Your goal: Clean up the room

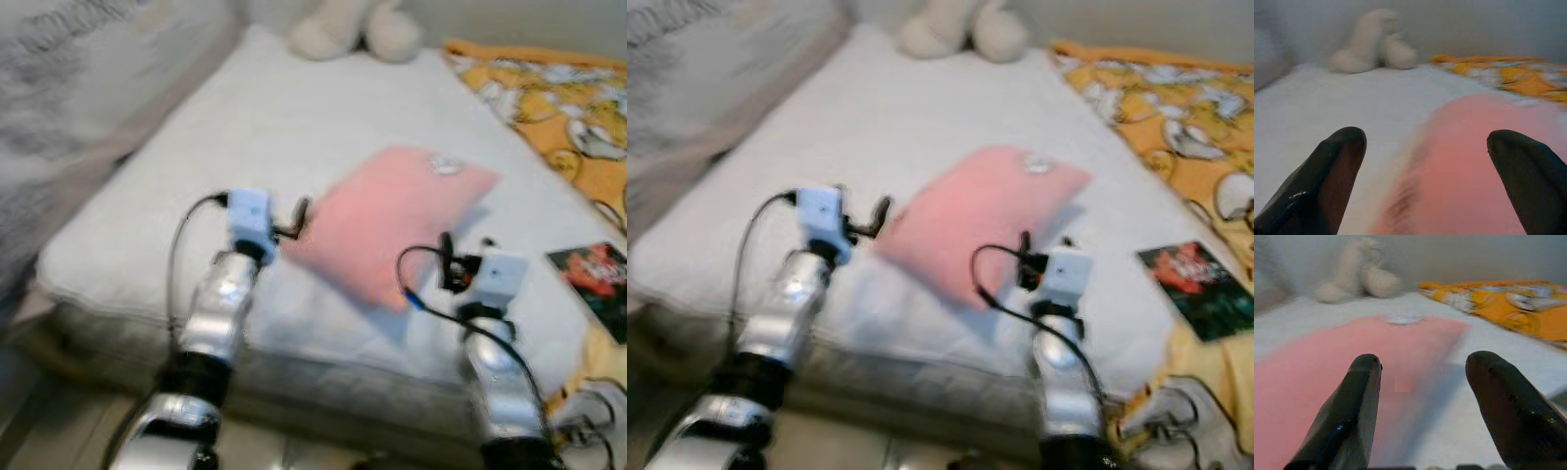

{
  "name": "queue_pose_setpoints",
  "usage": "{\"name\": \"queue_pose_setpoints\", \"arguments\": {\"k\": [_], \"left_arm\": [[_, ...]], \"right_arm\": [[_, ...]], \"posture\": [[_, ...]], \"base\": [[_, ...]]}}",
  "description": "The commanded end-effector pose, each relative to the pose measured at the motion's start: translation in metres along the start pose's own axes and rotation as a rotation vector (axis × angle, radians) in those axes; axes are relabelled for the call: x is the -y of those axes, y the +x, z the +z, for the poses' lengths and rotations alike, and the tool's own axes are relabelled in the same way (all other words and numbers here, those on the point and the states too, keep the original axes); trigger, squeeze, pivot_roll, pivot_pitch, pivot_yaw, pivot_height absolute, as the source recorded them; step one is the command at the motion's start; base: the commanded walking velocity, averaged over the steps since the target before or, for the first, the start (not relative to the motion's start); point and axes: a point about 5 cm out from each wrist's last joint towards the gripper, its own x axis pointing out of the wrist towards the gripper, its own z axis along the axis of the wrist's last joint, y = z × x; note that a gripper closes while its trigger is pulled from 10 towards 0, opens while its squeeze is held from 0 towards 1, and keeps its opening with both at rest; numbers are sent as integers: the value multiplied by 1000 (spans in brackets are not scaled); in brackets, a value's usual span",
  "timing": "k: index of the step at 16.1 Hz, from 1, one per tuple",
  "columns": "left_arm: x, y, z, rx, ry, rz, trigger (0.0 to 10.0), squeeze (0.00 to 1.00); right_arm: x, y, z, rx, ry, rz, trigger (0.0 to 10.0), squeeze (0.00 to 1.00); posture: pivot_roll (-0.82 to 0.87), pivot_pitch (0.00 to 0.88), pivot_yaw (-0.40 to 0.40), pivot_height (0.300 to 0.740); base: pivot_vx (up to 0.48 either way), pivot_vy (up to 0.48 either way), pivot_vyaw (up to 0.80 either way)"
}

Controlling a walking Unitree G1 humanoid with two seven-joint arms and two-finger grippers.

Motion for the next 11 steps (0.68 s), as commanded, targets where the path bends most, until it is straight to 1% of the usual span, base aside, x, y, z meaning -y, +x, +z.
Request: {"name": "queue_pose_setpoints", "arguments": {"k": [1,3,4,5,6,7,8,9,11], "left_arm": [[-9,7,13,24,40,2,10000,0],[-15,7,10,3,19,32,10000,0],[-15,6,8,-3,14,36,10000,0],[-14,5,7,-6,14,33,10000,0],[-10,4,4,-13,13,16,10000,0],[-9,3,3,-17,18,11,10000,0],[-9,2,4,-17,22,11,10000,0],[-13,0,4,-19,32,17,10000,0],[-20,-3,4,-23,43,32,10000,0]], "right_arm": [[-16,3,12,38,21,69,10000,0],[-38,2,22,75,24,223,10000,0],[-45,2,26,80,40,262,10000,0],[-47,3,28,80,52,282,10000,0],[-55,4,27,46,91,362,10000,0],[-61,3,20,-26,145,438,10000,0],[-64,1,17,-58,167,472,10000,0],[-71,-5,11,-123,202,568,10000,0],[-74,-13,8,-146,197,644,10000,0]], "posture": [[-11,0,10,740],[-13,0,12,740],[-17,0,14,740],[-17,0,14,740],[-9,0,14,740],[2,0,11,740],[7,0,11,740],[19,0,8,740],[33,0,6,740]], "base": [[0,0,0],[0,0,0],[0,0,0],[0,0,0],[0,0,0],[0,0,0],[0,0,0],[0,0,0],[0,0,0]]}}
